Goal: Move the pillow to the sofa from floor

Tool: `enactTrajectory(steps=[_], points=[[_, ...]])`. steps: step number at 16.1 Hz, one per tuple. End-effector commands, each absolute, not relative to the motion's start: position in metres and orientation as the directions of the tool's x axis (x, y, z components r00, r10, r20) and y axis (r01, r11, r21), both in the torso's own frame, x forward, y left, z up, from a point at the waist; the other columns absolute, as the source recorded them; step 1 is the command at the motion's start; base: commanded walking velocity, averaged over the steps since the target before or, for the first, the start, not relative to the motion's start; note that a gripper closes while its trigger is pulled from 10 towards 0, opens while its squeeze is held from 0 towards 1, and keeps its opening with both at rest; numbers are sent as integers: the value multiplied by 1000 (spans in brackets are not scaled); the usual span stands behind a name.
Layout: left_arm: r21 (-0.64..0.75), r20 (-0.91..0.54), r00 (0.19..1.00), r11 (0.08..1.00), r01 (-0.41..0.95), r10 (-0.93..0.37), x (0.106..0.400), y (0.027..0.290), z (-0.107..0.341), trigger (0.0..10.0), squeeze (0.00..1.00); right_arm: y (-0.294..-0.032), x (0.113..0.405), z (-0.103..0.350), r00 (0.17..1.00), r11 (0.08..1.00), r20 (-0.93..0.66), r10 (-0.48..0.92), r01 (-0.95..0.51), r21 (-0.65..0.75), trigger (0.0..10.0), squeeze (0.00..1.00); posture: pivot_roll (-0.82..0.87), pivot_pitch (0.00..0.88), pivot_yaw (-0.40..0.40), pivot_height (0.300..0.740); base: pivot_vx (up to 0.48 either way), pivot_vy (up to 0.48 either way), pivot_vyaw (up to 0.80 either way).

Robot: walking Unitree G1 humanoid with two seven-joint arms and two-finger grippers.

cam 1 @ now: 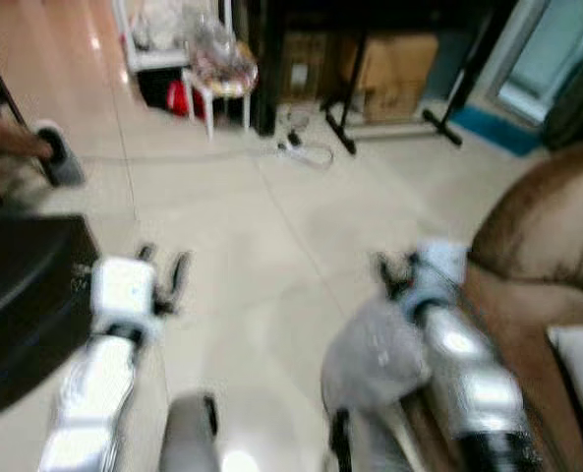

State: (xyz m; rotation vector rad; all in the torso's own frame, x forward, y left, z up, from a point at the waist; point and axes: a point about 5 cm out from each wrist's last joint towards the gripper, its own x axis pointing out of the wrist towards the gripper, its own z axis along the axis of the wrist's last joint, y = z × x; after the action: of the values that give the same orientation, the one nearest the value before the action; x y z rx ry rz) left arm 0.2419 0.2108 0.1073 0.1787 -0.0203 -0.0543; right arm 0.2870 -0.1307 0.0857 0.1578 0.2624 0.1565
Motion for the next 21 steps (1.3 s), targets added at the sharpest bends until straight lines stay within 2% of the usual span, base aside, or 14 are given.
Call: enactTrajectory(steps=[1,8,9,12,18,21], points=[[157,24,995,984,87,-92,244,200,108,10000,0,-151,286,86,964,987,-246,105,-71,143,10000,1000,-17,0,-81,582,315,0,0],[169,14,995,981,95,-99,247,200,107,10000,0,-158,285,80,958,993,-283,54,-22,117,10000,1000,-22,0,-74,582,300,0,0],[184,12,995,978,97,-101,248,199,107,10000,0,-158,284,79,956,994,-288,52,-21,111,10000,0,-26,0,-67,582,0,0,0],[189,3,994,977,103,-105,250,199,107,10000,0,-156,282,77,951,990,-304,54,-11,140,10000,0,-30,0,-59,567,0,0,0],[201,-23,988,967,155,-154,252,197,105,10000,0,-160,281,65,917,996,-393,59,-31,78,10000,0,-39,0,-45,512,0,0,0],[219,-47,976,952,216,-211,254,194,103,10000,0,-164,291,50,886,996,-461,52,-12,88,10000,0,-34,0,-44,482,0,0,0]])
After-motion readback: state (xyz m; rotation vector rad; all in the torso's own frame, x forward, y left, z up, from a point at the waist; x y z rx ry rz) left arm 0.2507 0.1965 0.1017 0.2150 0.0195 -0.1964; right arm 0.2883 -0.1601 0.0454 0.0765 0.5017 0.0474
